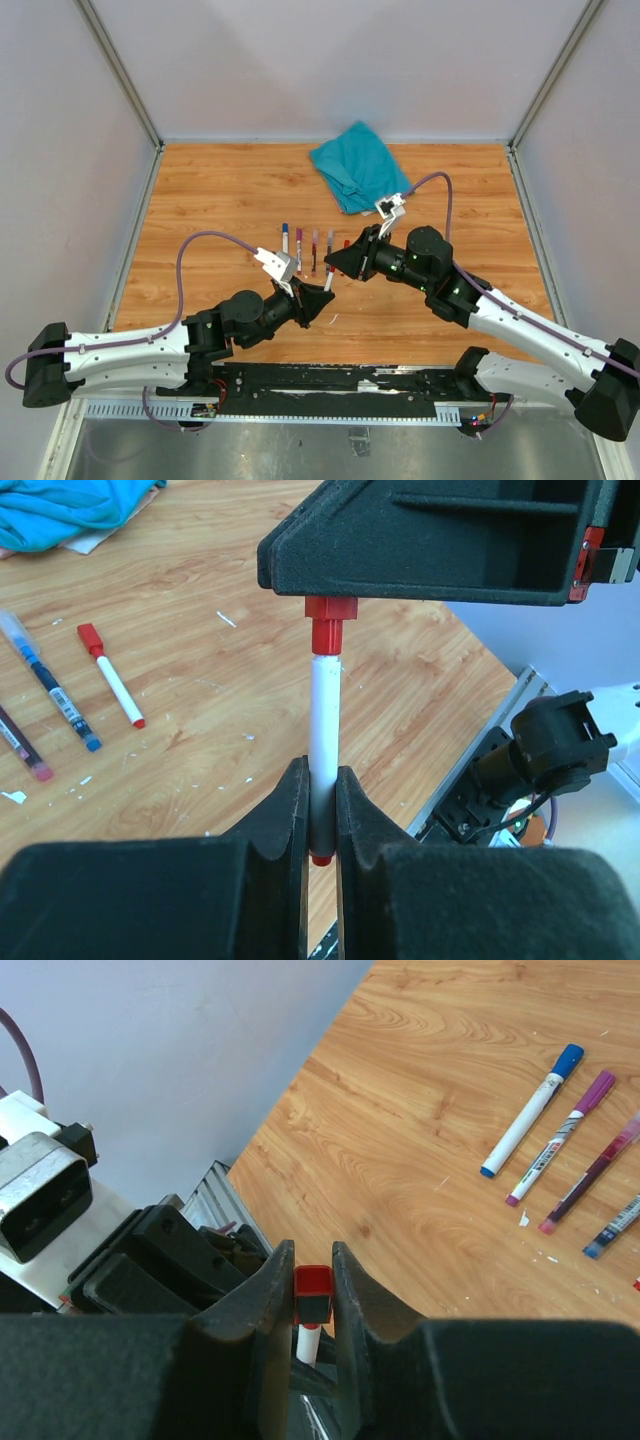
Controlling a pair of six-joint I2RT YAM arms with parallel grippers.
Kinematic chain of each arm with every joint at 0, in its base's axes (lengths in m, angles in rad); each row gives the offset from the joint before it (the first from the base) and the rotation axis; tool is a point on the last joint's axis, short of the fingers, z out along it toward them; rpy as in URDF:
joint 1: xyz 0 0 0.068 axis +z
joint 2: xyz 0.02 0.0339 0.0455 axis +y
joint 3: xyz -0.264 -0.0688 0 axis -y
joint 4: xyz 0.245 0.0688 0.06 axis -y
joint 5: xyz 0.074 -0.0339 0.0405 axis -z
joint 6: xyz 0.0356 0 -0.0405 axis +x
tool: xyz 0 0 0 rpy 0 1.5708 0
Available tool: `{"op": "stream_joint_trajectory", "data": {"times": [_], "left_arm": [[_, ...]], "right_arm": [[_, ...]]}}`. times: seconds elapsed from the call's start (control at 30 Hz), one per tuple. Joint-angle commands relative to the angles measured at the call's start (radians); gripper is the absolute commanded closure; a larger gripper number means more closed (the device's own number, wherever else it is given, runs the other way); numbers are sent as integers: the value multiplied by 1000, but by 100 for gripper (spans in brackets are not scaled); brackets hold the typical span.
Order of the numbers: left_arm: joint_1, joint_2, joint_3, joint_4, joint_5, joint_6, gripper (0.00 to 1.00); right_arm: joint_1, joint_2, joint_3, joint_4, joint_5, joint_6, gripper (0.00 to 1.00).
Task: Insert the pens into the pen caps
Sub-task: Press the pen cap onto the pen.
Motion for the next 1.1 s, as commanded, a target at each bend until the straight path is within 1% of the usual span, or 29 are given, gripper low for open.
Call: {"op": "stream_joint_trajectory", "data": {"times": [0.0,0.1,0.2,0.37,0.47,0.77,0.9,1.07], "left_arm": [[0,-13,10,31,-3,13,100],[-1,-16,15,35,-8,15,100],[-1,-21,19,44,-15,16,100],[-1,-26,37,59,-21,22,100],[0,-29,45,73,-27,24,100],[0,-49,75,96,-17,41,100],[-1,-60,112,81,4,44,99],[-1,-77,131,100,25,47,99]], "right_arm": [[13,6,3,43,-27,-1,85],[12,12,-19,53,-45,13,94],[13,14,-47,58,-68,28,99],[22,9,-101,84,-91,55,100],[44,6,-123,82,-78,57,100],[149,-25,-207,81,29,90,100],[178,-46,-245,83,57,107,100],[233,-55,-263,86,90,110,99]]}}
